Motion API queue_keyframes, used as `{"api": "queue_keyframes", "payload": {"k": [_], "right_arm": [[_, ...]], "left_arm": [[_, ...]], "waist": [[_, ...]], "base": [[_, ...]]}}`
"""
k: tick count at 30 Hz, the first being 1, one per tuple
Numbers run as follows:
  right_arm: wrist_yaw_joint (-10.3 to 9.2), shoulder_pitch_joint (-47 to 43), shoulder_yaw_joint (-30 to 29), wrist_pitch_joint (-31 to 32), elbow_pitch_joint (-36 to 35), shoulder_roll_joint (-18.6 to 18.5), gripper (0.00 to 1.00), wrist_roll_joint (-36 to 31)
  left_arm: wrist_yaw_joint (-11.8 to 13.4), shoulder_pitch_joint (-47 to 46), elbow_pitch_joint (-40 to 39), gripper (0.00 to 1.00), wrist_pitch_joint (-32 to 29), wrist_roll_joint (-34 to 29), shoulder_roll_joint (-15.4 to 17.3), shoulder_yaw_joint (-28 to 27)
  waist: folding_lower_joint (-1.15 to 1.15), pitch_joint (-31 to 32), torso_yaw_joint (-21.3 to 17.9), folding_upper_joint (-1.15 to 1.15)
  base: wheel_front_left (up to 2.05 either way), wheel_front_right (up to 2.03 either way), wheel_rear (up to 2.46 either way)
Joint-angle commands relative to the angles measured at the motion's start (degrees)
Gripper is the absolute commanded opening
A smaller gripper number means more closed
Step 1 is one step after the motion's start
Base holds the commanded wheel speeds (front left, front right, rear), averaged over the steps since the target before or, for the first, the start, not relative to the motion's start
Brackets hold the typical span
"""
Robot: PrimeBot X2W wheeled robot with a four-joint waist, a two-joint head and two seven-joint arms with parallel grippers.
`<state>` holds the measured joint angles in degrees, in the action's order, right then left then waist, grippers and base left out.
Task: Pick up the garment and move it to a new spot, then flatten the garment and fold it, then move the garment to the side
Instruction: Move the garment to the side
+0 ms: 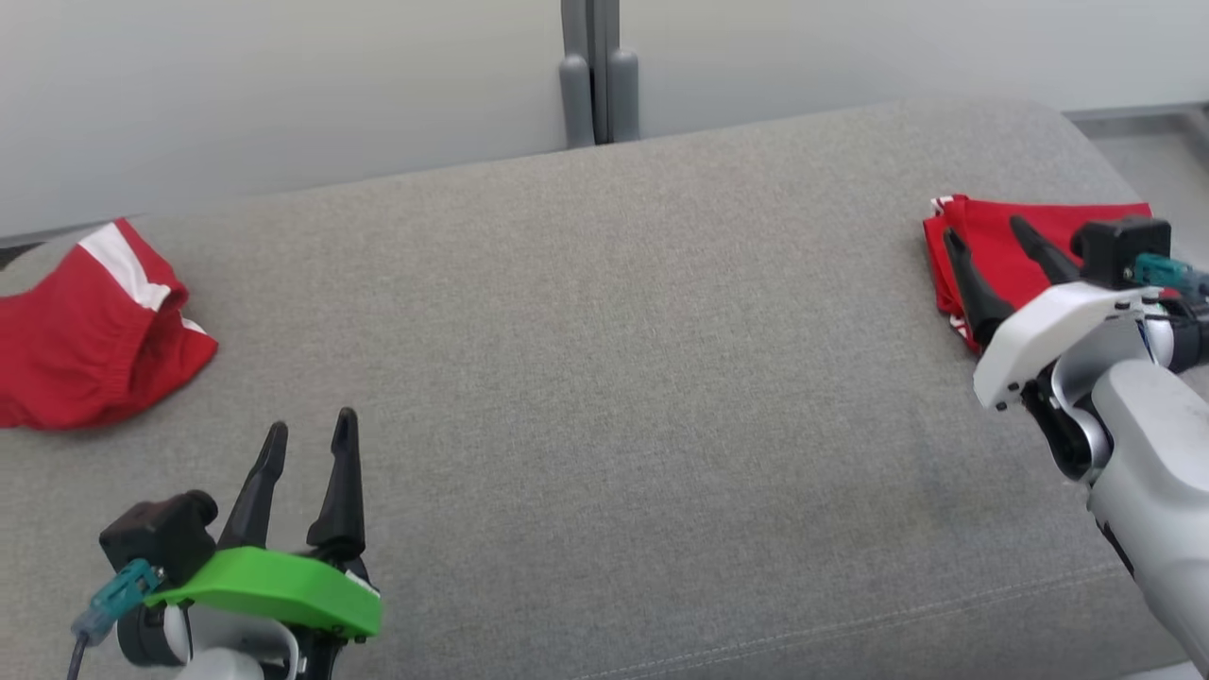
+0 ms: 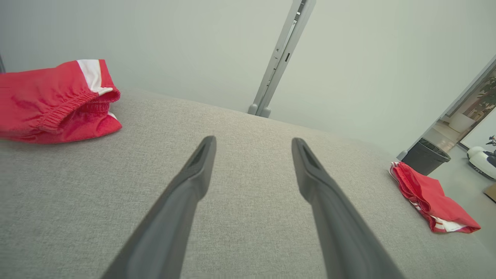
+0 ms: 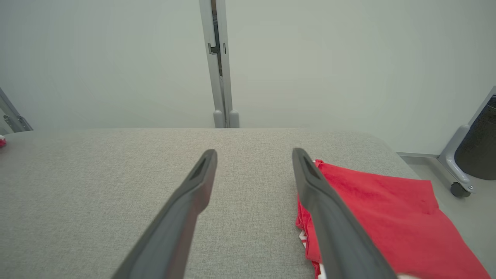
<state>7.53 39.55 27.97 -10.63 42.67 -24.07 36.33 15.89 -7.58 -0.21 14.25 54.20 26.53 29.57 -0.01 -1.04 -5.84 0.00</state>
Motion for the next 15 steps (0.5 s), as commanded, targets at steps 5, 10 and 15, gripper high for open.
{"api": "queue_keyframes", "payload": {"k": [5,10,15], "right_arm": [[-0.07,-6.3,-4.6,0.4,-5.0,0.9,1.00,-3.4],[-0.07,-12.5,-10.4,1.0,-9.9,3.8,1.00,-7.0],[-0.07,-19.8,-17.5,3.2,-17.3,9.5,1.00,-12.4]], "left_arm": [[0.7,4.3,0.2,1.00,0.7,-1.9,0.0,-1.7],[1.0,6.2,0.2,1.00,0.9,-3.5,0.2,-2.7],[1.0,7.5,0.5,1.00,0.9,-5.1,1.2,-3.4]], "waist": [[0.01,2.7,2.5,0.00],[0.01,3.1,3.8,0.00],[0.01,3.6,4.8,0.00]], "base": [[0.00,0.00,0.00],[0.00,0.00,0.00],[0.00,0.00,0.00]]}}
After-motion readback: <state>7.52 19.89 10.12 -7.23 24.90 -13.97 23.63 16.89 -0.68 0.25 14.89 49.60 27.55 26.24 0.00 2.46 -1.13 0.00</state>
